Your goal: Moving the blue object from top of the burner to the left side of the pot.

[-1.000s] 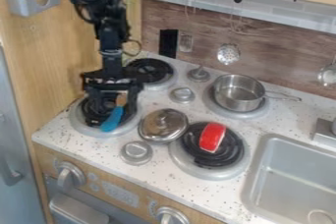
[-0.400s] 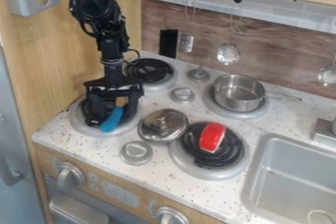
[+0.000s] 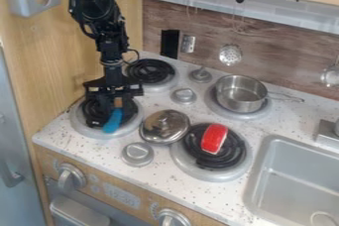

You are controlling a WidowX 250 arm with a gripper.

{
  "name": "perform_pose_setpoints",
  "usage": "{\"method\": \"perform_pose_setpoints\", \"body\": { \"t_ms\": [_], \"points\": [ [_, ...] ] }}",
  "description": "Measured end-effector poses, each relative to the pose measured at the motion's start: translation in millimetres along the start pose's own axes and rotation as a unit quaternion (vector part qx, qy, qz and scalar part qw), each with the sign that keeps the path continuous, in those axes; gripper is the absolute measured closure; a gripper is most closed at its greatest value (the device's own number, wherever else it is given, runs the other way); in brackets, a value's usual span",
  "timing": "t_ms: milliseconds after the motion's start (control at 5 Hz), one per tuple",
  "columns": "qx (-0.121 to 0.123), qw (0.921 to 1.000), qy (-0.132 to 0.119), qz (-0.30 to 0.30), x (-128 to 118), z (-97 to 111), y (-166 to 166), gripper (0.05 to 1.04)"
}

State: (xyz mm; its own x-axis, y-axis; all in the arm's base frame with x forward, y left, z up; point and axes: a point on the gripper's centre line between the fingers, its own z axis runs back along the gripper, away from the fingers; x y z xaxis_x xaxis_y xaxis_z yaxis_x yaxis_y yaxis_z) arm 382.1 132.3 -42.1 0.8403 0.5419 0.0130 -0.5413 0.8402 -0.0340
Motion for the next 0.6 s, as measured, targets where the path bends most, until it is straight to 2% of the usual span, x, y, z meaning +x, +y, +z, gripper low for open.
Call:
{"method": "perform_pose_setpoints", "body": {
  "t_ms": [200, 400, 600],
  "points": [
    [0.006, 0.9999, -0.003, -0.01, -4.9, 0.3, -0.7, 0.819],
    [0.003, 0.9997, -0.015, -0.017, -4.1, 3.5, -0.9, 0.821],
    [-0.032, 0.9976, -0.037, -0.05, -0.3, 15.6, -10.9, 0.822]
  ]
}}
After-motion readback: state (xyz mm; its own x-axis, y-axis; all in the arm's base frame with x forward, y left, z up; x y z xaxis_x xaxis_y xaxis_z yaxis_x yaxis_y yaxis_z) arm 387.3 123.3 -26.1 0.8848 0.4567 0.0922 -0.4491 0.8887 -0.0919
